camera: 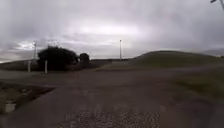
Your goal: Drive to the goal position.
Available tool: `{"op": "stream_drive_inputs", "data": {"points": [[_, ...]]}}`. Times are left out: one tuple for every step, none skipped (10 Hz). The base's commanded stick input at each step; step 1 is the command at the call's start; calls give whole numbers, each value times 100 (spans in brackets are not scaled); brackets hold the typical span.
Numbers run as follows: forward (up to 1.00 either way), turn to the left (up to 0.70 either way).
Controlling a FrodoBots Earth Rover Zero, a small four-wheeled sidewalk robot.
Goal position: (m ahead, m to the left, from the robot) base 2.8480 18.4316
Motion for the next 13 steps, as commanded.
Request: {"op": "stream_drive_inputs", "data": {"points": [[70, 0], [70, 0], [70, 0], [70, 0], [70, 0], [70, 0], [70, 0], [70, 0], [70, 0], [70, 0], [70, 0], [70, 0], [70, 0]]}}
